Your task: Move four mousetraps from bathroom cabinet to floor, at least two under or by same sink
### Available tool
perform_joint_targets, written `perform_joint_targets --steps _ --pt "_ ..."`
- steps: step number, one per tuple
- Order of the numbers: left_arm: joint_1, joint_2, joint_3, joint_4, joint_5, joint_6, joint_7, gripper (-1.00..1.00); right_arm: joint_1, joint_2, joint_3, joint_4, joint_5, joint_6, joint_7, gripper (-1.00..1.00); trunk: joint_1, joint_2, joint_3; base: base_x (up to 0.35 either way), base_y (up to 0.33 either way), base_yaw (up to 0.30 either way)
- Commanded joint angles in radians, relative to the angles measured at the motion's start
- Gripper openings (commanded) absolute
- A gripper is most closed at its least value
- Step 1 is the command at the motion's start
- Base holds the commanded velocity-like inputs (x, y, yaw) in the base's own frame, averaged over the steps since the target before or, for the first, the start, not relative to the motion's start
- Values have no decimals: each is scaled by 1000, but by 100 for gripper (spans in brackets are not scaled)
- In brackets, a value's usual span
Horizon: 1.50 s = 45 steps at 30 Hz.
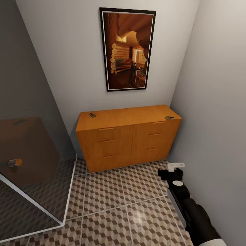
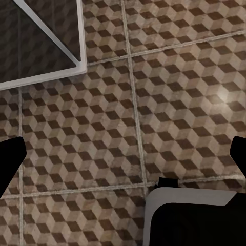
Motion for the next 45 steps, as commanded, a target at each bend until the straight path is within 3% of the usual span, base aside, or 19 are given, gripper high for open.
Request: perform_joint_targets --steps 1,11,23,27,33,45 --pt "-2 -1 -9 3 6 -5 3 100 -2 -2 3 -8 -4 15 -11 100 1 -2 -2 0 0 0" --pt "-2 -1 -9 3 6 -4 3 100 -4 -6 3 -90 -2 67 -23 100 1 -2 -2 0 0 0" --pt "-2 1 -9 5 6 -5 2 100 -21 -7 2 -225 -1 213 -25 100 1 -2 -2 0 0 0" --pt "-2 2 -9 5 5 -5 1 100 -59 -6 1 -235 -2 240 -25 100 1 -2 -2 0 0 0" --pt "-2 2 -9 5 5 -5 1 100 -155 -4 1 -240 -3 347 -24 100 1 -2 -2 0 0 0" --pt "-2 0 -9 5 6 -5 1 100 -342 0 0 -229 -5 441 -25 100 1 -2 -2 0 0 0"
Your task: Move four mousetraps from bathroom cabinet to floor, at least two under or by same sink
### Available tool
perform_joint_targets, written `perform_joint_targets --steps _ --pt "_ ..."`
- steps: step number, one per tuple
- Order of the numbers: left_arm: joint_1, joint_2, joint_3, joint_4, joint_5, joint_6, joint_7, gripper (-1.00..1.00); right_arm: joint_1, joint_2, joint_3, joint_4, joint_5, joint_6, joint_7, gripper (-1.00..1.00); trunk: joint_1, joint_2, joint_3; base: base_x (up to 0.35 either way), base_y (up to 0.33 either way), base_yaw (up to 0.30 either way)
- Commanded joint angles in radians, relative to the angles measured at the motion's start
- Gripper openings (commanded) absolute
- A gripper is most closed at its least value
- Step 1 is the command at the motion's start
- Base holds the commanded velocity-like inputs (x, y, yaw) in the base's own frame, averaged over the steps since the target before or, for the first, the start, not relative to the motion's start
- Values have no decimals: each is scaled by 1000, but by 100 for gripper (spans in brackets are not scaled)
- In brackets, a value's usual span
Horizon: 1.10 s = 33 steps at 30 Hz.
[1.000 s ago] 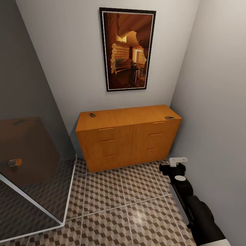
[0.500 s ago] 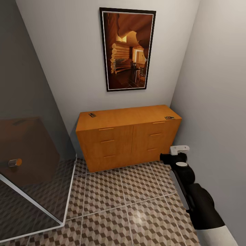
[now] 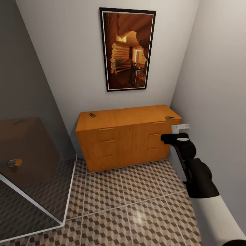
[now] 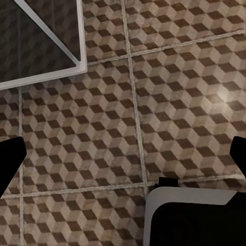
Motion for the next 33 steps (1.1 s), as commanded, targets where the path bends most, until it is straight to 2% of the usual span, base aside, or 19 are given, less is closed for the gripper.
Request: perform_joint_targets --steps 1,6,13,15,18,25,33 --pt "-2 -1 -9 3 6 -5 3 100 -19 0 2 4 -5 9 -7 100 1 -2 -2 0 0 0" --pt "-2 -1 -9 4 6 -4 3 100 -122 1 3 61 -5 21 -8 100 1 -2 -2 0 0 0" --pt "-2 -1 -9 5 6 -4 3 100 -206 2 4 188 -6 24 -4 100 1 -2 -2 0 0 0" --pt "-2 -1 -9 5 6 -4 3 100 -232 3 6 260 -9 24 1 100 1 -2 -2 0 0 0" --pt "-2 -1 -9 5 6 -4 3 100 -237 3 9 272 -12 24 6 100 1 -2 -2 0 0 0" --pt "-2 0 -9 5 6 -4 3 100 -240 3 14 270 -14 26 66 100 1 -2 -2 0 0 0" --pt "-2 2 -9 5 6 -4 3 100 -241 -1 15 235 -15 26 107 100 1 -2 -2 0 0 0"
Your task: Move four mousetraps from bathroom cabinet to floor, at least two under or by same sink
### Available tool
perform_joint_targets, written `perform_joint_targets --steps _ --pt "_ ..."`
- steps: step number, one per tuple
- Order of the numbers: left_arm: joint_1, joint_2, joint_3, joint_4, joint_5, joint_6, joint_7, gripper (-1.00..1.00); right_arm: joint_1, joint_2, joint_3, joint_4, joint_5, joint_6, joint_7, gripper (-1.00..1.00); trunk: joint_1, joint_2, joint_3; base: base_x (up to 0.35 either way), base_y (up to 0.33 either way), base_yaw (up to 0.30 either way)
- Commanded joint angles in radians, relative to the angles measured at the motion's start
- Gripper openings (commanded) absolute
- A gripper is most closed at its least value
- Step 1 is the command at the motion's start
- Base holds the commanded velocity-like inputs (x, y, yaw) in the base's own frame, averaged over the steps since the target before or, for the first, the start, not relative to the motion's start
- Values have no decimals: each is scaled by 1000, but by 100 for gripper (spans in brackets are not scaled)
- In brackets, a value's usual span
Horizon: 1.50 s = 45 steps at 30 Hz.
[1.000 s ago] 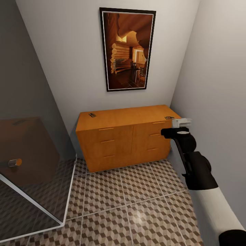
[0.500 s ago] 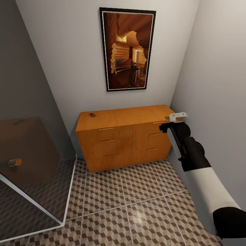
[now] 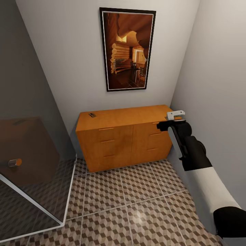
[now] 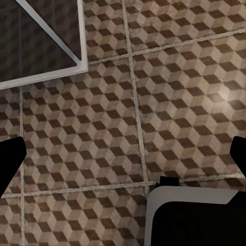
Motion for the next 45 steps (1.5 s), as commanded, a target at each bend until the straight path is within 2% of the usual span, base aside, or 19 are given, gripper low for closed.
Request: perform_joint_targets --steps 1,17,26,45 --pt "-2 -1 -9 3 5 -5 3 100 -1 -1 3 -2 -5 4 -5 100 1 -2 -2 0 0 0" --pt "-2 -1 -9 2 5 -5 3 100 0 1 4 -10 -5 5 -1 100 1 -2 -2 54 -60 0" --pt "-2 0 -9 2 5 -5 3 100 1 0 4 -9 -4 5 -1 100 1 -2 -2 249 -113 0" --pt "-2 0 -9 2 5 -5 3 100 4 0 4 -5 -3 4 -1 100 1 -2 -2 285 -9 0"
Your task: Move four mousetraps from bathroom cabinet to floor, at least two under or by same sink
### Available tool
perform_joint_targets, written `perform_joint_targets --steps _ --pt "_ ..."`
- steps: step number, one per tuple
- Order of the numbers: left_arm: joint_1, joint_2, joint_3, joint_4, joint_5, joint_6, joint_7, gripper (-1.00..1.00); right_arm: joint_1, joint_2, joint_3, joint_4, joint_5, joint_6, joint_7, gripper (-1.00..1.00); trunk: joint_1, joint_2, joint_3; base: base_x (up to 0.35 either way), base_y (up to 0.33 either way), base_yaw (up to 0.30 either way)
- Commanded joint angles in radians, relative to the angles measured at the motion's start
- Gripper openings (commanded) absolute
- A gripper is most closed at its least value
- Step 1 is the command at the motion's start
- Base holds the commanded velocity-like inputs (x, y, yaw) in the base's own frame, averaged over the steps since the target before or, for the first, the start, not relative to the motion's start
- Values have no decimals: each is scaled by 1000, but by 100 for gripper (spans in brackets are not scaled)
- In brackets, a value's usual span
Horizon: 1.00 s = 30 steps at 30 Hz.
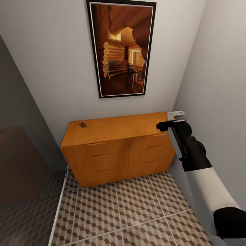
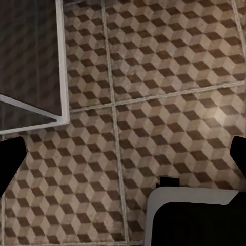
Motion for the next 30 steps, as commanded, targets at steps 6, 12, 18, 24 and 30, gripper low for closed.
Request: perform_joint_targets --steps 6,12,18,24,30 --pt "-2 -1 -9 3 6 -5 3 100 -1 -1 3 0 -4 4 -6 100 1 -2 -2 265 0 0" --pt "-2 -1 -9 3 6 -5 3 100 -1 -1 3 -2 -3 4 -6 100 1 -2 -2 251 -17 0" --pt "-2 0 -9 3 6 -5 3 100 -1 -1 3 -5 -3 4 -6 100 1 -2 -2 222 -80 0" --pt "-2 -1 -9 3 6 -5 3 100 -1 -1 3 -19 -3 3 -1 100 1 -2 -2 201 -96 0" --pt "-2 0 -9 3 6 -5 3 100 -1 -7 3 -57 -5 4 35 100 1 -2 -2 116 -63 0"
